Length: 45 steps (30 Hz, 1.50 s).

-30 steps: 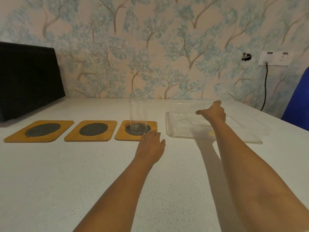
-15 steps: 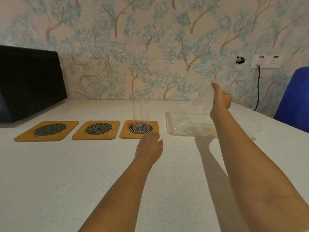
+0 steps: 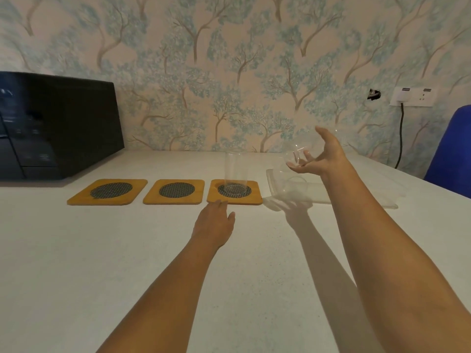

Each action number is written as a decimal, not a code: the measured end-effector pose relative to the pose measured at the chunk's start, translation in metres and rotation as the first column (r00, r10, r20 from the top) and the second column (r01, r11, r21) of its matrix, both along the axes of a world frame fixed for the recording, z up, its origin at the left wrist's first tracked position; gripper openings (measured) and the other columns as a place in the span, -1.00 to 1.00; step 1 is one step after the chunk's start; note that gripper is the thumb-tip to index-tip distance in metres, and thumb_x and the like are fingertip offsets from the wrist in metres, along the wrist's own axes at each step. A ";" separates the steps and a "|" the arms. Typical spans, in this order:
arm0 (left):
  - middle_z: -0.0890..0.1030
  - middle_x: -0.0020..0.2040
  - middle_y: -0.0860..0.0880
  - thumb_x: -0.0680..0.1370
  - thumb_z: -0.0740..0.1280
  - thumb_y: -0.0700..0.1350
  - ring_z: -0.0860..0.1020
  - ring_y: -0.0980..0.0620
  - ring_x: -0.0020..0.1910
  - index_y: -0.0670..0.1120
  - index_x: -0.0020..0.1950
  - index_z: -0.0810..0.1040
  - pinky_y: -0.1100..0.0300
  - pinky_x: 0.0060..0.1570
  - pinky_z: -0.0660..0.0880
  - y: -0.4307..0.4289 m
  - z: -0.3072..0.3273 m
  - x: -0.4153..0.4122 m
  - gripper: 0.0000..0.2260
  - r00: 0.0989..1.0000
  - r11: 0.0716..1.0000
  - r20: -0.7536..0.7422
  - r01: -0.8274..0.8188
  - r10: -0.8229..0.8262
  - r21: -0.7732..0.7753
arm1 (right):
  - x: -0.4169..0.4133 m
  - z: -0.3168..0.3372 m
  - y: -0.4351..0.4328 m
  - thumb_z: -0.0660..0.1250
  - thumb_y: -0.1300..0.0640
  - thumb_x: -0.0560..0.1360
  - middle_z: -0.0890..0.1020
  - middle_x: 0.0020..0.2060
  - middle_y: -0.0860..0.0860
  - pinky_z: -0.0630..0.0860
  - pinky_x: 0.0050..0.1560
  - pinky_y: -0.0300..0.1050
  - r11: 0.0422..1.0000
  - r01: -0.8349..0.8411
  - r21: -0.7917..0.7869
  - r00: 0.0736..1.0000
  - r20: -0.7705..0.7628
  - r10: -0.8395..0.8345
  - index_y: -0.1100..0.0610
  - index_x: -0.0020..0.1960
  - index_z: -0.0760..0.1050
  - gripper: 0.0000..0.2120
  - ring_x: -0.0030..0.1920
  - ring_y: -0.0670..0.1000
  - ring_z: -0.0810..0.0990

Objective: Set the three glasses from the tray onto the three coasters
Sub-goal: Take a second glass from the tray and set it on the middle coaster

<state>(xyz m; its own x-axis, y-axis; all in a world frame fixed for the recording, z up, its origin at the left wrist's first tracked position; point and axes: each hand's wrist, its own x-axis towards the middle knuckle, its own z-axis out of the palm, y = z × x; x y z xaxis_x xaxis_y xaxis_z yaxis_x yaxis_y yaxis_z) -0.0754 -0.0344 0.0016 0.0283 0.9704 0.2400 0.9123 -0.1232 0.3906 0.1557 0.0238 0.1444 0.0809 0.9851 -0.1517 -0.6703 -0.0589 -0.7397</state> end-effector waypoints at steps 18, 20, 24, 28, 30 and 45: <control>0.20 0.54 -0.09 0.64 0.02 0.07 0.17 -0.07 0.52 -0.11 0.51 0.18 0.02 0.47 0.13 -0.031 0.000 -0.115 -0.52 0.990 0.990 -0.045 -0.137 0.136 -0.036 | -0.139 0.004 -0.042 0.51 -0.03 0.34 0.53 -0.01 0.04 0.51 -0.04 0.08 0.968 -0.220 -0.123 0.933 0.262 0.245 0.18 0.08 0.40 -0.53 0.02 0.12 0.57; 0.21 0.53 -0.10 0.64 0.02 0.07 0.18 -0.08 0.51 -0.11 0.50 0.19 0.02 0.47 0.14 -0.033 -0.001 -0.124 -0.52 0.988 0.989 -0.053 -0.144 0.142 -0.033 | -0.151 0.003 -0.043 0.49 -0.01 0.37 0.49 0.12 0.11 0.53 0.00 0.21 0.956 -0.267 -0.123 0.954 0.109 0.281 0.20 0.22 0.35 -0.44 0.13 0.19 0.53; 0.23 0.52 -0.10 0.64 0.02 0.08 0.19 -0.08 0.50 -0.11 0.50 0.21 0.03 0.47 0.14 -0.034 0.000 -0.137 -0.53 0.989 0.990 -0.064 -0.137 0.134 -0.034 | -0.171 0.003 -0.044 0.50 0.06 0.38 0.39 0.26 0.18 0.56 -0.10 0.21 0.939 -0.320 -0.126 0.939 0.090 0.332 0.18 0.36 0.30 -0.35 0.17 0.23 0.48; 0.27 0.51 -0.11 0.63 0.01 0.08 0.22 -0.09 0.49 -0.11 0.48 0.23 0.01 0.46 0.16 -0.034 0.002 -0.145 -0.53 0.987 0.990 -0.096 -0.132 0.128 -0.038 | -0.189 0.004 -0.041 0.50 0.12 0.39 0.37 0.19 0.14 0.53 -0.03 0.05 0.946 -0.282 -0.159 0.823 0.467 0.324 0.13 0.33 0.31 -0.41 0.03 0.15 0.50; 0.30 0.49 -0.12 0.63 0.02 0.09 0.26 -0.11 0.47 -0.12 0.47 0.25 0.00 0.45 0.18 -0.033 0.003 -0.150 -0.53 0.986 0.990 -0.105 -0.137 0.133 -0.038 | -0.198 0.005 -0.039 0.49 0.10 0.40 0.37 0.24 0.11 0.49 0.02 -0.05 0.957 -0.256 -0.138 0.714 0.640 0.283 0.12 0.38 0.33 -0.37 -0.02 0.11 0.50; 0.31 0.48 -0.12 0.63 0.03 0.07 0.27 -0.11 0.46 -0.13 0.46 0.25 -0.01 0.45 0.19 -0.022 -0.001 -0.158 -0.54 0.986 0.991 -0.095 -0.136 0.136 0.000 | -0.262 -0.022 0.004 0.55 0.01 0.32 0.41 0.38 0.16 0.39 0.23 -0.06 0.966 -0.002 0.259 0.633 0.748 -0.200 0.08 0.47 0.13 -0.12 0.30 0.14 0.44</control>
